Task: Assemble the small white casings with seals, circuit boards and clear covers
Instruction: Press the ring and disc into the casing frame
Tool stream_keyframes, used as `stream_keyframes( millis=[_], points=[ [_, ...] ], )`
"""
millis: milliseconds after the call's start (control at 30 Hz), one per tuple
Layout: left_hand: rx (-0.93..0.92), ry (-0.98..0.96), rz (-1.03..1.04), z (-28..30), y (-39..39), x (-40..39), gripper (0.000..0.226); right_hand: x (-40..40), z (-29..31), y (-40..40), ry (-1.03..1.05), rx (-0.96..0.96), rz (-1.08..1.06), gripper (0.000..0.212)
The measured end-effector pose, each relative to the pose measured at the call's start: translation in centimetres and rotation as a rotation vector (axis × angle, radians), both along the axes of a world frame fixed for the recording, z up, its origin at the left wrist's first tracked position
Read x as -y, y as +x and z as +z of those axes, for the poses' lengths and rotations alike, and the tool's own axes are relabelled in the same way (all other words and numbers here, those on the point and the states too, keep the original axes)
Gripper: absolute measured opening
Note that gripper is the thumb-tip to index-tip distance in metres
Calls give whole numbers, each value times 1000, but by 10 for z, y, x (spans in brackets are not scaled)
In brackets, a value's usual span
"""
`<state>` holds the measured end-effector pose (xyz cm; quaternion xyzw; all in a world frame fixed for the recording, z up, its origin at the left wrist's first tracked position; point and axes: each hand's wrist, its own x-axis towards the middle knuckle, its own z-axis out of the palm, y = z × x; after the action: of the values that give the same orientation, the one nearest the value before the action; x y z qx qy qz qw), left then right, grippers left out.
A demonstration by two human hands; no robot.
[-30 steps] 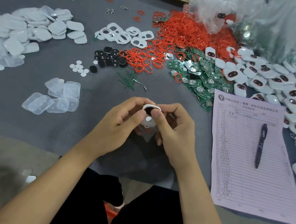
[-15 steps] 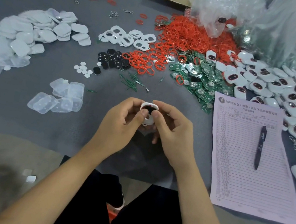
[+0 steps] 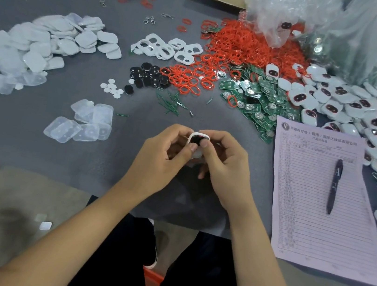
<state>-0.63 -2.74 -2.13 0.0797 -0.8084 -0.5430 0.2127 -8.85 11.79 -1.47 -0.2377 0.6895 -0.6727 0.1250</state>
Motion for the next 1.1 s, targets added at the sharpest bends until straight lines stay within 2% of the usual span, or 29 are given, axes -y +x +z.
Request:
stream_keyframes(
  millis=[167, 367, 633, 733, 800, 867, 933, 1100],
  points=[
    [-10, -25, 29, 1, 0, 0, 12, 3, 3, 4, 30, -28, -33, 11],
    [-39, -41, 42, 4, 2, -2, 13, 7, 5, 11, 116, -208, -181, 14],
    [-30, 38, 22, 4, 1, 2, 5, 8, 4, 14, 222, -461, -220, 13],
    [-22, 41, 9, 2, 0, 2, 9, 7, 7, 17, 155, -428, -298, 14],
    [-34, 60, -33, 1, 0, 0, 11, -3, 8, 14, 144, -405, -431, 15],
    [-25, 26, -65, 0, -1, 0, 19, -23, 5, 4, 314, -465, -537, 15],
    [-6, 34, -80, 1, -2, 0, 23, -39, 2, -3, 518, -449, -504, 14],
    [10, 124, -80, 7, -2, 3, 11, -34, -2, -6, 644, -459, -409, 17]
  ],
)
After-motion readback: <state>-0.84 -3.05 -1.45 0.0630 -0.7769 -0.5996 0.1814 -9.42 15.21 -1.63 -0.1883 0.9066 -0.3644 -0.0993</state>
